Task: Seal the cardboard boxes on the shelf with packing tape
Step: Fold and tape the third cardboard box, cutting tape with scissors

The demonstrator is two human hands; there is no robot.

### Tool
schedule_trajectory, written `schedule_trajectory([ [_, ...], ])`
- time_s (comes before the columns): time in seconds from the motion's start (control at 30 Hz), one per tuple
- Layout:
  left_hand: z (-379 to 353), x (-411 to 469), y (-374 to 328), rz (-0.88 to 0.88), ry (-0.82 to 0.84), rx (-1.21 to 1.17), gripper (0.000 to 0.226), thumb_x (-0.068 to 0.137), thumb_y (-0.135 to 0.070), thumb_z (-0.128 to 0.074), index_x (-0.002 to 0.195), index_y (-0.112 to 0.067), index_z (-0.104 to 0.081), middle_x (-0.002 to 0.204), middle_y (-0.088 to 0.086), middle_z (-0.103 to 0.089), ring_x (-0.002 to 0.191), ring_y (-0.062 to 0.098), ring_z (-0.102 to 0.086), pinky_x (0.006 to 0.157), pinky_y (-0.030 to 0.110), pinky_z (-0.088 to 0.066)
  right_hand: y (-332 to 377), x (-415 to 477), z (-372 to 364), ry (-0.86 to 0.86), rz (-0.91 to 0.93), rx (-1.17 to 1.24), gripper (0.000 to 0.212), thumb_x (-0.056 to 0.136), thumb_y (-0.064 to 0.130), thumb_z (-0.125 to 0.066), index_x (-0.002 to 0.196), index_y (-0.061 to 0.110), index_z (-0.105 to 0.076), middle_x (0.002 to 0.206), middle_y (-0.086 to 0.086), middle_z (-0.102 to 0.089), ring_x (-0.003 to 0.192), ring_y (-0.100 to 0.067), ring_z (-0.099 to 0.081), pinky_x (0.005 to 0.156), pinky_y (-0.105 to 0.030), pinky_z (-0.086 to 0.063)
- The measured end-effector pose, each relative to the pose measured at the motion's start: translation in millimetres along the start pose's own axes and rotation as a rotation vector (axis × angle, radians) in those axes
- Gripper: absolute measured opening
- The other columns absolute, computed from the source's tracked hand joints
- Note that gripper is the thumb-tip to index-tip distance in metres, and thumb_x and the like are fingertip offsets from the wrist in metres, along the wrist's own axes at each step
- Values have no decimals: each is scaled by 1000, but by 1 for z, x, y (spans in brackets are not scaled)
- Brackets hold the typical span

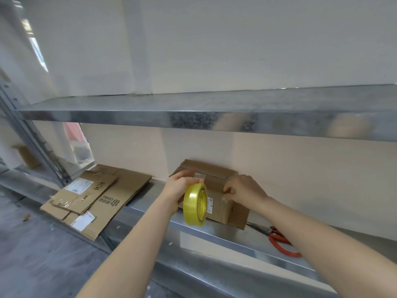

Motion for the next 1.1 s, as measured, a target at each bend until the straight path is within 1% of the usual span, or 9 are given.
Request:
schedule_trajectory([
  [0.3,17,8,-2,-6,37,-72,42,75,-4,-74,114,-19,-68,95,8,-71,70,18,-67,61,24,-53,9,7,-6,80,170,-259,31,83,30,-70,97,5,-59,106,-10,-57,104,-27,-48,77,-32,-31],
  [0.43,31,13,-5,-17,47,-106,43,77,-1,-71,117,-15,-67,97,9,-72,70,17,-67,62,23,-54,11,9,-8,97,156,-303,37,81,32,-72,102,8,-53,111,-7,-52,107,-25,-45,74,-28,-25],
  [0.57,45,14,-10,-18,41,-116,41,78,1,-69,116,-15,-66,96,12,-71,73,19,-66,67,25,-54,14,6,-11,124,88,-268,57,66,45,-81,102,15,-48,108,1,-44,107,-20,-40,74,-30,-30],
  [0.7,60,15,-29,-49,45,-104,37,83,-2,-65,116,-19,-62,89,4,-73,63,8,-66,54,16,-53,28,4,12,-9,38,-167,60,68,66,-71,104,21,-52,106,7,-47,104,-13,-43,83,-28,-31],
  [0.8,66,15,-44,-114,17,-52,31,89,-4,-61,116,-19,-61,73,-7,-73,53,3,-60,40,12,-38,41,8,34,-107,-32,22,48,80,57,-67,112,22,-57,111,5,-56,106,-15,-50,91,-32,-38],
  [0.87,64,14,-53,-175,20,2,30,92,-6,-57,120,-17,-60,70,-11,-72,61,6,-58,43,16,-32,56,12,45,-128,-88,231,30,87,42,-66,109,21,-61,104,2,-62,100,-18,-57,88,-30,-44],
  [0.97,53,10,-65,-252,16,78,33,92,-2,-56,124,-13,-58,69,-11,-72,72,9,-60,60,22,-40,76,22,61,-162,-121,443,15,92,32,-62,102,22,-65,100,-3,-68,94,-20,-63,81,-26,-47],
  [1.03,45,2,-73,-320,22,113,33,92,2,-55,124,-6,-57,73,-5,-71,68,5,-63,61,18,-46,86,28,74,-168,-114,543,18,91,39,-61,97,23,-66,100,-4,-69,95,-20,-65,87,-33,-52],
  [1.1,40,-6,-79,-371,16,142,30,93,3,-54,122,-3,-58,78,0,-67,59,-1,-62,55,11,-46,94,28,83,-132,-104,561,38,84,57,-62,95,21,-66,99,0,-69,95,-16,-64,87,-35,-52],
])
Point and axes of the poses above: each hand's wrist, its own x-axis towards the middle knuckle, its own z-axis out of the back of the hand, y = z × x, the point moved 3 cm from there along x, towards the middle knuckle
